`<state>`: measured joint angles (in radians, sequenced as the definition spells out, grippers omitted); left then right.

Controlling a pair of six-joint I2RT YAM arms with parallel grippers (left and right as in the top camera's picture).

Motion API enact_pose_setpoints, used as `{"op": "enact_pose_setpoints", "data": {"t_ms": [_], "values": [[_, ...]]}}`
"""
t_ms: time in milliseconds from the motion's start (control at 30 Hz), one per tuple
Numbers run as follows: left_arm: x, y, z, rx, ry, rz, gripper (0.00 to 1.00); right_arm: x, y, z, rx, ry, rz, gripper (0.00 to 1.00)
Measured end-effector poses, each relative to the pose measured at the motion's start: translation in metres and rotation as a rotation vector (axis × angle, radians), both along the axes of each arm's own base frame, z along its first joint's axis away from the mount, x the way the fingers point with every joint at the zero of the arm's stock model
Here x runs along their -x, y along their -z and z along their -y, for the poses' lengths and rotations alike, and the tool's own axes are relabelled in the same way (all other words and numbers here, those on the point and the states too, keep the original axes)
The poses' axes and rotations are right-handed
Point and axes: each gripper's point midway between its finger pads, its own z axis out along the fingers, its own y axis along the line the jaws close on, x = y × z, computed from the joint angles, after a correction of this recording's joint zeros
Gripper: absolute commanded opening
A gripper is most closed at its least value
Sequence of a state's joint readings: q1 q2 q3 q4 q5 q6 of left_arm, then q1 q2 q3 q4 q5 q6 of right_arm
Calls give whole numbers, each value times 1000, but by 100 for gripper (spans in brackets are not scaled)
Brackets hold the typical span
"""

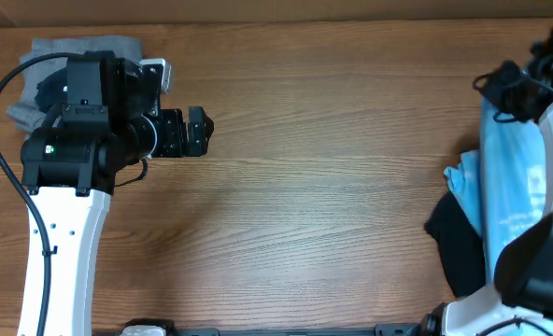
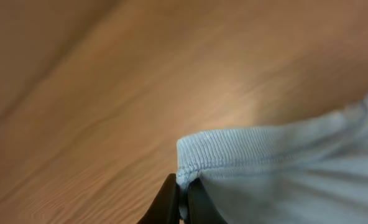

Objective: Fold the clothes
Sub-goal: 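Drag the held T-shirt with the right gripper toward table center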

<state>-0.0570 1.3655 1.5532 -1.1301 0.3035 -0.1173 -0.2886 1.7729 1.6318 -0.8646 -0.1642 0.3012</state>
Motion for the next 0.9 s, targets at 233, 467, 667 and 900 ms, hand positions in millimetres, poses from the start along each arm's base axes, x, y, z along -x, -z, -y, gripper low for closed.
{"op": "enact_pose_setpoints", "data": {"t_ms": [233, 467, 667, 900], "values": [[-3, -23, -6, 3, -17, 63, 100, -12, -96, -181, -5, -429, 231, 4], [10, -80, -24, -37, -75, 213, 100, 38, -165, -350, -91, -800, 422, 6], [25, -99, -39, -103, -131, 279, 100, 107, -149, -440, -123, -1021, 356, 46], [30, -96, -44, -128, -151, 261, 100, 105, -126, -436, -31, -948, 290, 64]]}}
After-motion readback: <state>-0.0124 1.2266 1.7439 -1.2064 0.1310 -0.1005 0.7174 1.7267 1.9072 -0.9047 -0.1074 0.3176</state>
